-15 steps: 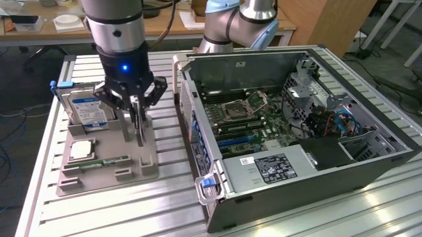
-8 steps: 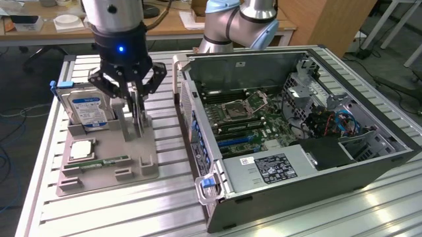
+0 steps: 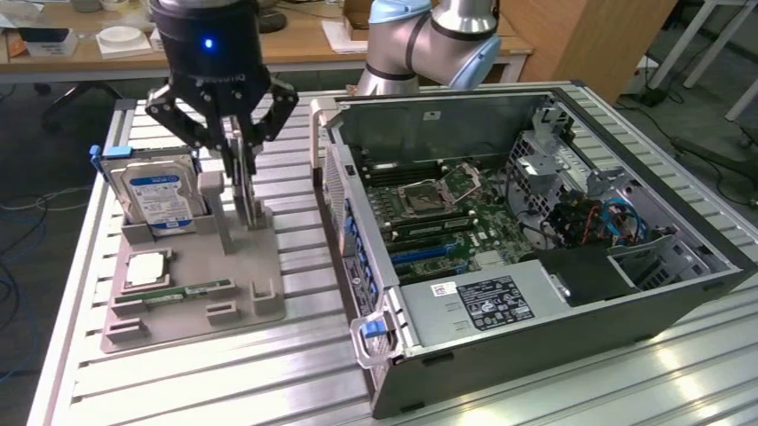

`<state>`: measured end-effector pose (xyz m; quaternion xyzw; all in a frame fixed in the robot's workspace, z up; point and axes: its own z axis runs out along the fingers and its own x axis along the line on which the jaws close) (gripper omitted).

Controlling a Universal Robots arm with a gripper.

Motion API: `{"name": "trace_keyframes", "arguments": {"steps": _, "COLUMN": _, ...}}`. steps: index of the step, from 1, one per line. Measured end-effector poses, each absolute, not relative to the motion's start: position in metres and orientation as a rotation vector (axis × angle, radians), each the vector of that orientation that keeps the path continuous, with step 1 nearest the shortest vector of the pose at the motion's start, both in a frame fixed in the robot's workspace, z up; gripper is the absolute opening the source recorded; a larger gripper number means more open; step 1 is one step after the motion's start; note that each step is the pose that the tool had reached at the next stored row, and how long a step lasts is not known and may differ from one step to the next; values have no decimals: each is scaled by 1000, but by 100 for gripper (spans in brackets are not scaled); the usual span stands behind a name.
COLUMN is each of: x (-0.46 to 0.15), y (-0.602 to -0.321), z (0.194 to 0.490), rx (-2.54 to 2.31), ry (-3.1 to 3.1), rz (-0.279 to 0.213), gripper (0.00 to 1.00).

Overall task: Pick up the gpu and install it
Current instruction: 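Pick up the gpu and move the gpu toward the slot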

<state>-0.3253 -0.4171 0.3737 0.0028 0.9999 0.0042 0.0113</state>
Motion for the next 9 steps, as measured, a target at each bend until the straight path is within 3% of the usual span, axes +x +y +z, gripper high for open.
{"name": "trace_keyframes", "arguments": {"steps": 9, "x": -325, "y": -417, "z": 415, "rx": 9, "ry": 3119, "rz": 13, "gripper": 26}}
